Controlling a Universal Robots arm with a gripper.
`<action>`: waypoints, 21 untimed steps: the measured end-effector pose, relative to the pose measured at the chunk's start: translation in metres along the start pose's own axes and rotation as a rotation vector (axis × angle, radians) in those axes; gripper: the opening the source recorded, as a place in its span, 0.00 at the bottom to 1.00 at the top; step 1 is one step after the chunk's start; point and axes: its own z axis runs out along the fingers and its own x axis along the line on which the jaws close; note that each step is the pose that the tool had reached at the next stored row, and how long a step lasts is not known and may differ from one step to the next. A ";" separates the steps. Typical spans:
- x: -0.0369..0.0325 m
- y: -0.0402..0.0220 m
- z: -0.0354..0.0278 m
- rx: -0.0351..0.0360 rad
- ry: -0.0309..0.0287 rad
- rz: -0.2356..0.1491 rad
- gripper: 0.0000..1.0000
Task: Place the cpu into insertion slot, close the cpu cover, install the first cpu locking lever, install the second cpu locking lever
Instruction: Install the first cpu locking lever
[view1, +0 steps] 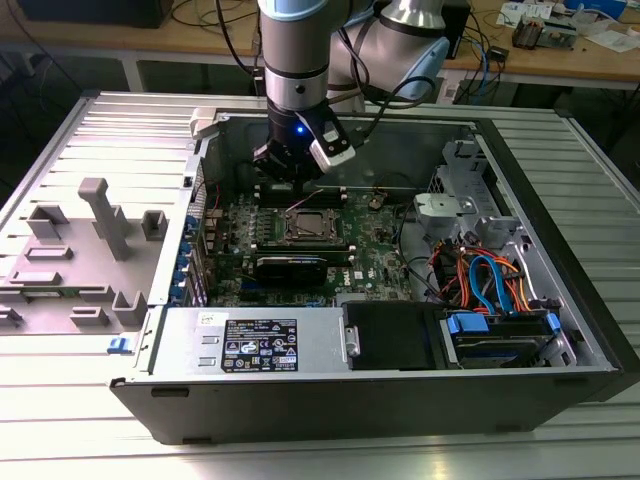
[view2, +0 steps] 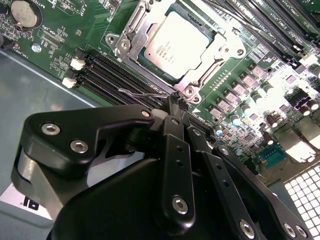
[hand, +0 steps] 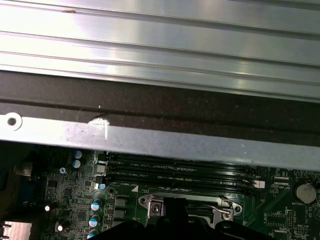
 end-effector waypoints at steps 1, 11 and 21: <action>0.0000 0.0000 0.0000 0.0000 0.0000 0.000 0.11; -0.0044 -0.0006 0.0020 -0.0010 -0.0001 0.000 0.11; -0.0109 0.0019 0.0037 -0.0070 -0.0007 0.000 0.11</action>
